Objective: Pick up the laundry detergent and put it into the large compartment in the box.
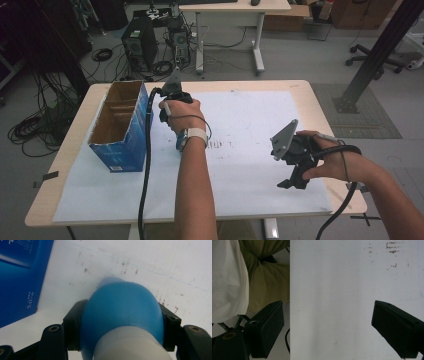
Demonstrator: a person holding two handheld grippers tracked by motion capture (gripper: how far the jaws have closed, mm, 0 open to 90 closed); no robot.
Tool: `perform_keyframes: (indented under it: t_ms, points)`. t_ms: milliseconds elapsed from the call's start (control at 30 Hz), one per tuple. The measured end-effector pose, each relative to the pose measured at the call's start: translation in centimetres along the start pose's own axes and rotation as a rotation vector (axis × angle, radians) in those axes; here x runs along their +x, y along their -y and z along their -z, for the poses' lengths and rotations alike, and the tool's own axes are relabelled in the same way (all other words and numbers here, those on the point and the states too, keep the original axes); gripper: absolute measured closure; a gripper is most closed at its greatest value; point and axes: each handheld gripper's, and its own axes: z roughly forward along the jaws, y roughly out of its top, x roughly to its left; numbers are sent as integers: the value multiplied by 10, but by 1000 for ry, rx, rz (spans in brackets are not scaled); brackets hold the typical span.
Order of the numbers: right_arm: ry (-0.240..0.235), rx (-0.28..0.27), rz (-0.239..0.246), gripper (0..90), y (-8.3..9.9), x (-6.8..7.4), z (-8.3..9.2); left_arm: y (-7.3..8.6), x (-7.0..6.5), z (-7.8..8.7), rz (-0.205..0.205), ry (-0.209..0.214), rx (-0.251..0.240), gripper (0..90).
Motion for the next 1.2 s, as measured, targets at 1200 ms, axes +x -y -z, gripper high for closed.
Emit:
perform_keyframes:
  t_ms: [1200]
  points:
    - [-9,13,8,114,-5,1,0,-3,3,38,-47,0,10,372]
